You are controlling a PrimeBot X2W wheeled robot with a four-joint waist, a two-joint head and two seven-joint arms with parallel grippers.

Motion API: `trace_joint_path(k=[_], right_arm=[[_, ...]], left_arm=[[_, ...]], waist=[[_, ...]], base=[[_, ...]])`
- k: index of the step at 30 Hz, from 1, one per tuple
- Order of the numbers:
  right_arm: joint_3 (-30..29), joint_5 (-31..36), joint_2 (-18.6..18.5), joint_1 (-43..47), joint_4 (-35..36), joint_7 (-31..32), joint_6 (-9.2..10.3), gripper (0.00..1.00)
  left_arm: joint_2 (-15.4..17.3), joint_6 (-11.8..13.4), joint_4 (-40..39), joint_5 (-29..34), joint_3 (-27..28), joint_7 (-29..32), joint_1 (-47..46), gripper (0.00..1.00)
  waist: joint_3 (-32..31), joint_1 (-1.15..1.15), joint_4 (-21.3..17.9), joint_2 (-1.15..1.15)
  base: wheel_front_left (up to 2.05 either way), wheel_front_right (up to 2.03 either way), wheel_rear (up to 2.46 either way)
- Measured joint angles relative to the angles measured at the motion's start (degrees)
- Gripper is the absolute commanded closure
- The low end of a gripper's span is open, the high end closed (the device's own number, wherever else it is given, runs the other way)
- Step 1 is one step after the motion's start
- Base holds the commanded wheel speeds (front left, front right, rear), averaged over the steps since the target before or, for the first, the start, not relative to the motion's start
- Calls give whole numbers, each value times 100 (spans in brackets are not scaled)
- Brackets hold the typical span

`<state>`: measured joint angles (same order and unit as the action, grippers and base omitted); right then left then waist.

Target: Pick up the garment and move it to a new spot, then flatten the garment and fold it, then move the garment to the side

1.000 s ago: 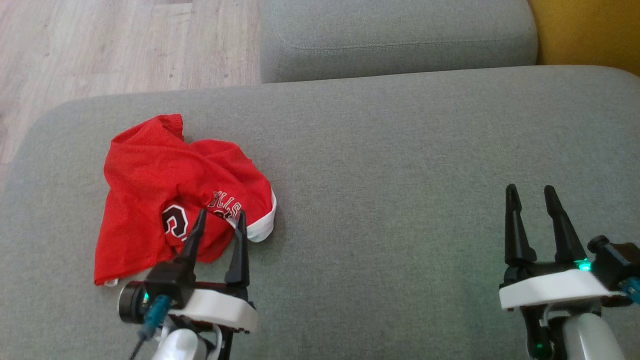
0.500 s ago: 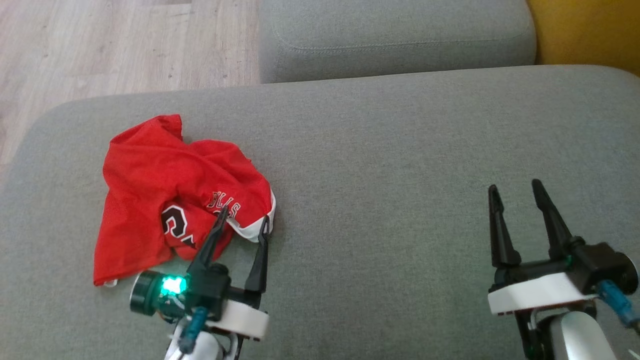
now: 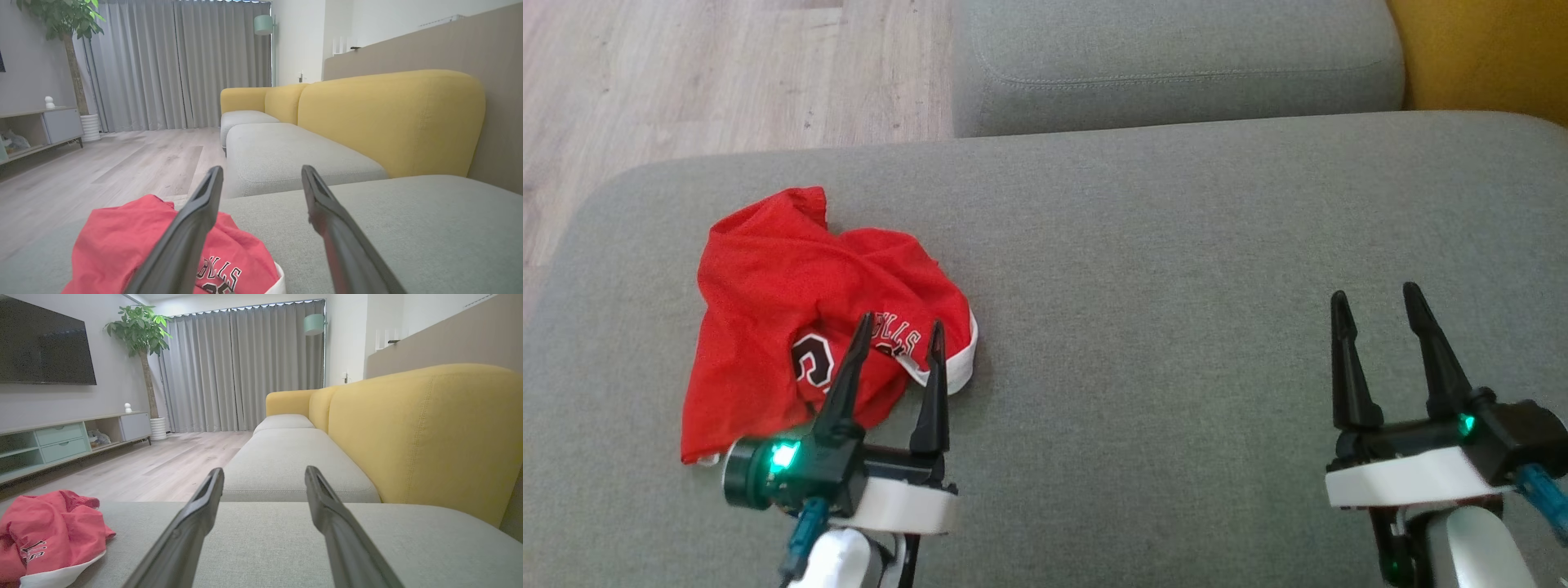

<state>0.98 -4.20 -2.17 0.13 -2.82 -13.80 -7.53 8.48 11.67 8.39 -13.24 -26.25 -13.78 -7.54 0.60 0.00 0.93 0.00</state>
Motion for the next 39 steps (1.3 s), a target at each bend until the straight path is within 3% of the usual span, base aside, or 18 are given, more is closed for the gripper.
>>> trace_joint_path(k=[5,13,26,39], right_arm=[[5,-389,-7,34,-189,-57,0,0],[31,-608,-7,65,-487,-57,0,0],[37,-658,-7,66,-558,-57,0,0],[138,-737,-9,140,-498,-57,0,0]], left_arm=[[-258,-352,-35,-129,419,-68,224,0],[-425,-824,481,-137,635,-68,349,0],[-538,-972,525,-21,892,-67,344,0],[-550,-913,572,80,1010,-68,342,0]], waist=[[-20,0,31,0],[-68,0,81,0],[-29,0,152,0],[-55,0,892,0]], base=[[0,0,0],[0,0,0],[0,0,0],[0,0,0]])
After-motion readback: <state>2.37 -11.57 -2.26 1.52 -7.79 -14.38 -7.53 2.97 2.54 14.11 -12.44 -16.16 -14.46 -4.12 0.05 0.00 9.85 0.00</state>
